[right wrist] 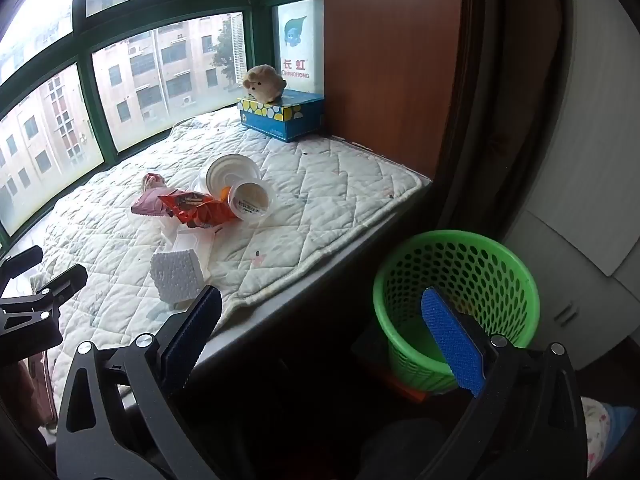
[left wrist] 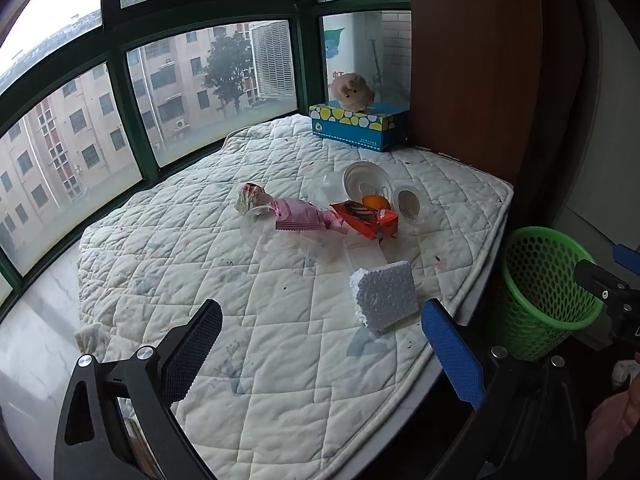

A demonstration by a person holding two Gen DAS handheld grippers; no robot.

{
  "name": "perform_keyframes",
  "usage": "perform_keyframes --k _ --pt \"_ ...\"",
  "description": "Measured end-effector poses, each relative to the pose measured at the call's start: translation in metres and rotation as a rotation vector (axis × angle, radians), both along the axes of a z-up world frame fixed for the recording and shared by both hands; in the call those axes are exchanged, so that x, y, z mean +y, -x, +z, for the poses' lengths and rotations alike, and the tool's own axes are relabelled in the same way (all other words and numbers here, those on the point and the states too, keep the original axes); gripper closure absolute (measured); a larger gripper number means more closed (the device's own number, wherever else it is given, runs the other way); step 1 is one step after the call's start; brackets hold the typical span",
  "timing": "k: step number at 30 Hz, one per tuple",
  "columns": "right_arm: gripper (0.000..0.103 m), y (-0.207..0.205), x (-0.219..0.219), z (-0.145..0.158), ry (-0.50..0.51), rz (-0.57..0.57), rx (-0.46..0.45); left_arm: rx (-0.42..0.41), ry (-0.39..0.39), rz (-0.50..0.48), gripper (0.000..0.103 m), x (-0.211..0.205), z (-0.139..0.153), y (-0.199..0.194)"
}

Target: Collect trash

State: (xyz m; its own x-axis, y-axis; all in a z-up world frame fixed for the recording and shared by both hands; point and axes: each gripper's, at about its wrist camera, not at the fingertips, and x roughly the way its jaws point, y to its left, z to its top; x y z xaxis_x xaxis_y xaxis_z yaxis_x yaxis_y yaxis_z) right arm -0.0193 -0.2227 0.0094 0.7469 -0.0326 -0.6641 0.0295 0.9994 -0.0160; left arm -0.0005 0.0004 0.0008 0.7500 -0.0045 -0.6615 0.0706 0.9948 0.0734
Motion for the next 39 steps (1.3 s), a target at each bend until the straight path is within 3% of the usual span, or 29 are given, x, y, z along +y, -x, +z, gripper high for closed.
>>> perform_keyframes --k 39 --pt "0.004 -0.002 0.0 -0.002 -0.011 0.005 0.008 0.018 0.031 0.009 0.006 0.005 -0.002 -0.008"
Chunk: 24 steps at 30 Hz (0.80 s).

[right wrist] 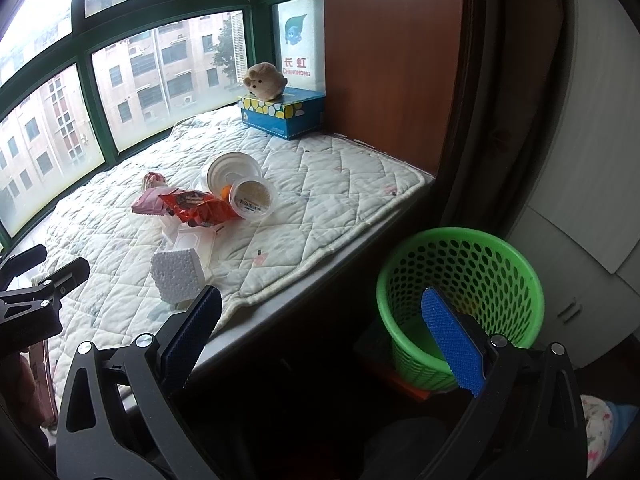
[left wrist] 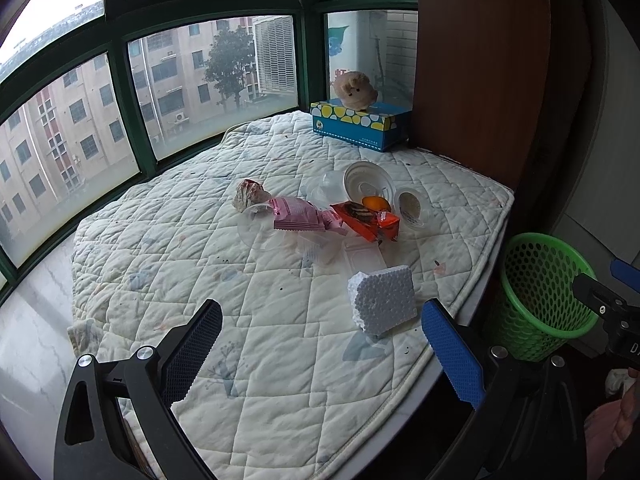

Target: Collect trash

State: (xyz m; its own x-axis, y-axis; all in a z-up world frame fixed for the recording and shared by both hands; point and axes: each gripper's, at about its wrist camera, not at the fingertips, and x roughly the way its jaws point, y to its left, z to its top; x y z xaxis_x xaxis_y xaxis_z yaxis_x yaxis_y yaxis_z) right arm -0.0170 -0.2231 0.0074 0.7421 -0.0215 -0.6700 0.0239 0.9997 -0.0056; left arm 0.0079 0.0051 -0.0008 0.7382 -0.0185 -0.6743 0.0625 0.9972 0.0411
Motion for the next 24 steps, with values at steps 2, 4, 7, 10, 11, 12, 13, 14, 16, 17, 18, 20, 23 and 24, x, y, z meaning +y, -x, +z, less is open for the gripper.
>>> perform_keyframes --k 2,4,7,10,11,12,13,14,16,17,18,20,23,24 --pt "0.004 -0.001 0.0 -0.001 -0.002 0.0 0.003 0.001 -0.001 0.002 0.006 0.0 0.0 -0.001" --pt "0.004 -0.001 0.0 -0.001 -0.003 0.0 0.005 0.0 0.0 0.004 0.006 0.0 0.0 -0.001" --pt "0.004 -0.001 0.001 -0.001 -0.001 0.0 0.005 0.001 0.005 0.007 0.006 0.004 -0.001 -0.003" --pt "0.004 -0.002 0.001 -0.001 0.0 -0.001 0.005 0.002 0.005 0.008 0.006 0.004 -0.001 -0.004" --pt "0.004 -0.002 0.001 -0.001 -0.002 -0.001 0.006 0.003 0.005 0.008 0.006 0.004 -0.001 -0.004" --pt "0.004 -0.003 0.0 -0.001 -0.002 -0.001 0.007 0.003 0.005 0.008 0.006 0.004 0.0 -0.005" --pt "0.004 -0.003 0.0 -0.001 -0.002 -0.001 0.008 0.002 0.003 0.008 0.006 0.003 0.0 -0.005" --pt "0.004 -0.004 0.0 -0.001 -0.001 -0.001 0.008 0.001 0.004 0.007 0.006 0.006 -0.001 -0.005" --pt "0.004 -0.005 0.0 -0.001 -0.003 0.001 0.009 0.002 0.004 0.008 0.006 0.006 -0.001 -0.005" --pt "0.004 -0.005 0.0 -0.001 -0.002 0.002 0.01 0.003 0.003 0.008 0.006 0.006 -0.001 -0.005" --pt "0.004 -0.006 0.0 -0.001 -0.002 0.002 0.011 0.004 0.002 0.009 0.006 0.007 -0.001 -0.006" --pt "0.004 -0.007 0.001 -0.002 -0.004 0.004 0.013 0.006 0.003 0.011 0.006 0.008 -0.002 -0.007" --pt "0.004 -0.009 0.002 -0.001 -0.004 0.007 0.015 0.005 0.0 0.011 0.006 0.009 -0.001 -0.008" --pt "0.004 -0.01 0.002 -0.001 -0.005 0.009 0.015 0.004 -0.001 0.012 0.006 0.01 0.0 -0.008"
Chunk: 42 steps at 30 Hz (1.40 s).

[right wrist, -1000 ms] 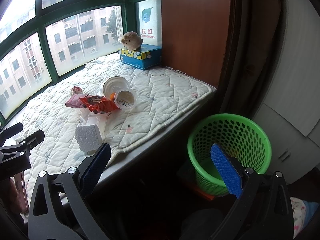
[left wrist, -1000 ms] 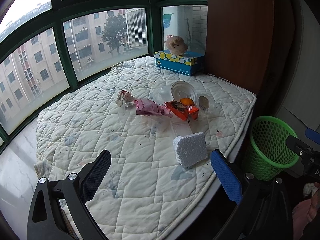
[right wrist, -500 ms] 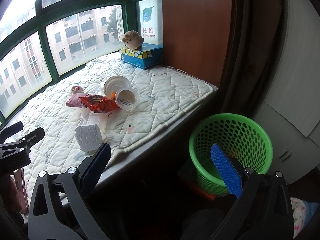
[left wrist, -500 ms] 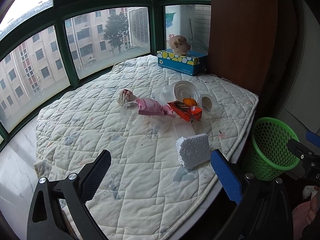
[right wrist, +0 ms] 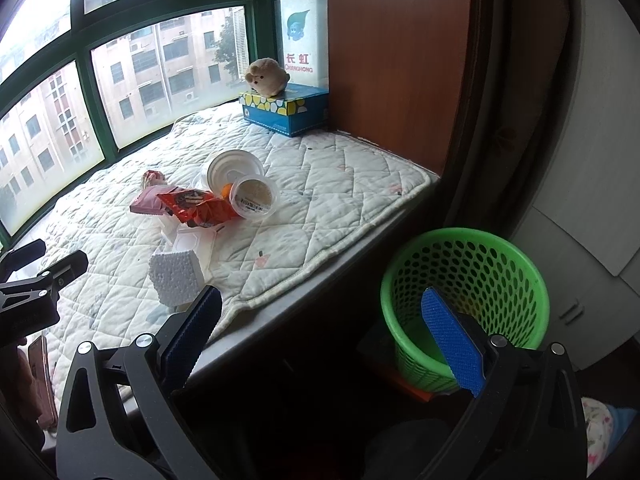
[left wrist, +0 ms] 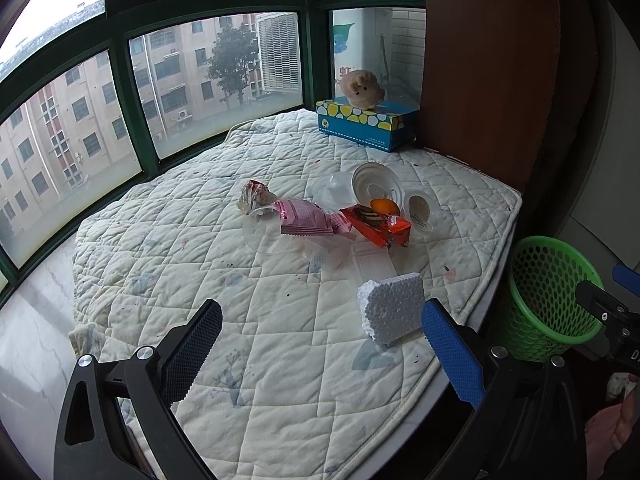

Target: Collect trash

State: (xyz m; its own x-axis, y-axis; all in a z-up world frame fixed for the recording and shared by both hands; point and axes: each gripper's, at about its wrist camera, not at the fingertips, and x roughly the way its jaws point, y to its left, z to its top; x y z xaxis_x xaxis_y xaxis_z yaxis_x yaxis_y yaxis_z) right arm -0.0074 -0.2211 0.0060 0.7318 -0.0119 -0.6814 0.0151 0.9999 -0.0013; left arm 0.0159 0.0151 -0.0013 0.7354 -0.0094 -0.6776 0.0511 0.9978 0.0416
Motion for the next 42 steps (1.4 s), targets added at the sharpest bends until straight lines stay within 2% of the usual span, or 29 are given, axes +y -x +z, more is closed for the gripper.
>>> perform_keyframes --k 11,19,31,42 --pt "0.004 -0.014 0.006 -0.003 -0.001 0.027 0.014 -0.009 -0.01 0.024 0.006 0.015 0.007 -0.017" --pt "0.004 -0.03 0.03 -0.01 -0.013 0.104 0.034 -0.029 -0.019 0.069 0.006 0.038 0.018 -0.027" --pt "0.004 -0.053 0.089 -0.037 -0.013 0.271 0.085 -0.02 -0.009 0.121 0.006 0.072 0.02 -0.041" --pt "0.005 -0.081 0.122 -0.066 -0.007 0.31 0.146 0.004 0.016 0.153 0.006 0.093 0.015 -0.051"
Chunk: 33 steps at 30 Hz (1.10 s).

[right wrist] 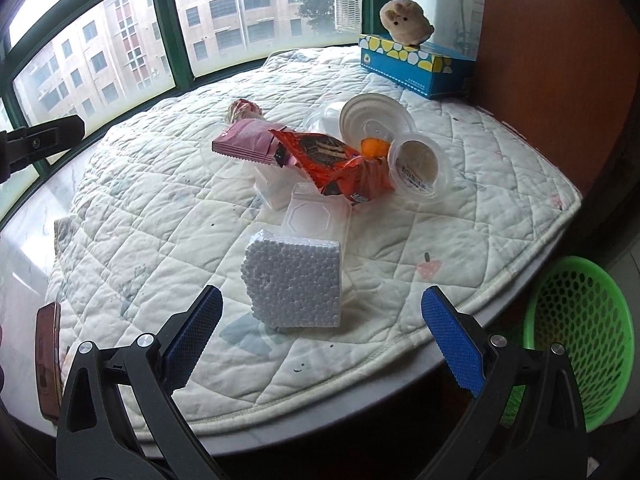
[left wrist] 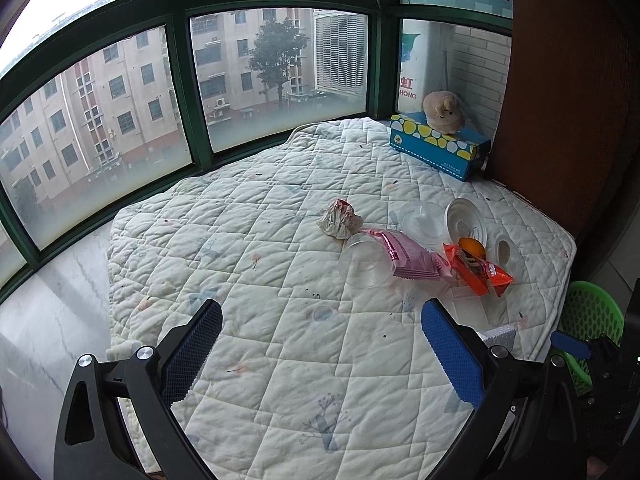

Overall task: Collect trash
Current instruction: 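Reach the right tool to the white foam block and close on it, then carry the foam block with the right tool over the green basket while the left tool grasps the pink wrapper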

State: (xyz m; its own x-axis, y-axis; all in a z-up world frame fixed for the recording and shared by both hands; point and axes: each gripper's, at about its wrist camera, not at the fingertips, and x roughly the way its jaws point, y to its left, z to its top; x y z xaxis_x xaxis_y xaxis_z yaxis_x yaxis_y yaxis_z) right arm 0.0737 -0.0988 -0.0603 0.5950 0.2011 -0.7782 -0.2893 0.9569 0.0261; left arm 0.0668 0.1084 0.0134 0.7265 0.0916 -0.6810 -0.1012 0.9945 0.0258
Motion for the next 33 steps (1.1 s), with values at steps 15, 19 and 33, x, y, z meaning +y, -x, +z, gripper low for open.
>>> perform_keyframes --k 15,19,33 --pt "0.024 -0.023 0.013 -0.025 0.006 -0.008 0.036 0.03 0.006 -0.032 0.006 -0.004 -0.012 -0.019" --pt "0.039 -0.018 0.011 -0.019 -0.015 0.005 0.025 0.038 0.013 -0.061 0.007 -0.011 -0.016 -0.026" --pt "0.039 0.004 -0.038 0.015 -0.061 -0.077 -0.046 0.096 0.175 -0.187 0.039 -0.032 -0.039 -0.072"
